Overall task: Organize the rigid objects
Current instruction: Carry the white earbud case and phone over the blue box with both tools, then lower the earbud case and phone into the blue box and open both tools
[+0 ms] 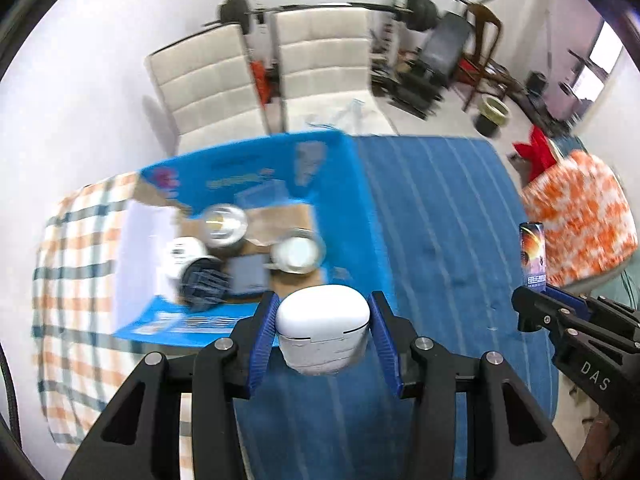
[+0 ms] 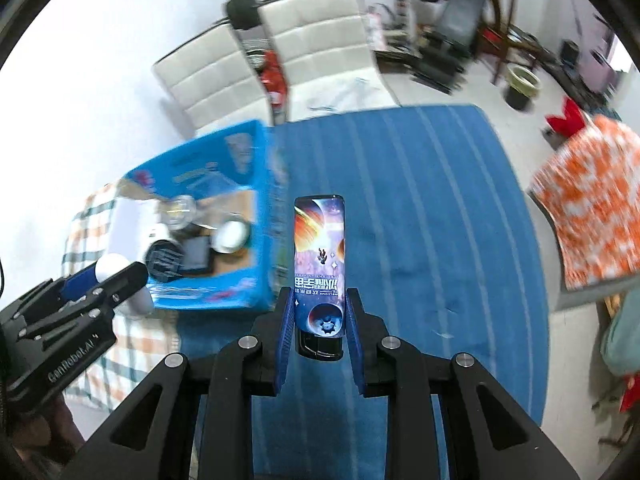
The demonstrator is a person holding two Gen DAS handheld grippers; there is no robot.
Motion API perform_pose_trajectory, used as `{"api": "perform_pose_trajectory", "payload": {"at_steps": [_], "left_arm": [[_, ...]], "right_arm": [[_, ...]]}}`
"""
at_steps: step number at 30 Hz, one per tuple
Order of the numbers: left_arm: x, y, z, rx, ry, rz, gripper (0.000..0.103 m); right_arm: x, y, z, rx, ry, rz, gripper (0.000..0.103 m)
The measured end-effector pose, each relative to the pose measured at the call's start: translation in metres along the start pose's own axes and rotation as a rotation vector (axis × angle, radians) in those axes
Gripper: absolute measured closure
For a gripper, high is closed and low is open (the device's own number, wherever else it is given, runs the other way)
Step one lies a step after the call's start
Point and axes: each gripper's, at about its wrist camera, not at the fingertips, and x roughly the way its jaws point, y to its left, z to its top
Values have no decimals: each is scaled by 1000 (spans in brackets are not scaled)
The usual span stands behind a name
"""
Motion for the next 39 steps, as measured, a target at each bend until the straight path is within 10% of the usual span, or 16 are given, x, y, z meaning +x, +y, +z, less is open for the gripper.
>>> {"api": "perform_pose_trajectory", "payload": {"at_steps": [13, 23, 39], "left_arm": [[86, 113, 3, -238, 187, -131, 60], [179, 123, 5, -298, 378, -246, 60], [206, 125, 12, -251, 424, -191, 60]], "right_arm": [[113, 101, 27, -33, 200, 158, 77], [210, 107, 33, -9, 357, 158, 77], [271, 124, 26, -19, 459, 95, 76]]}}
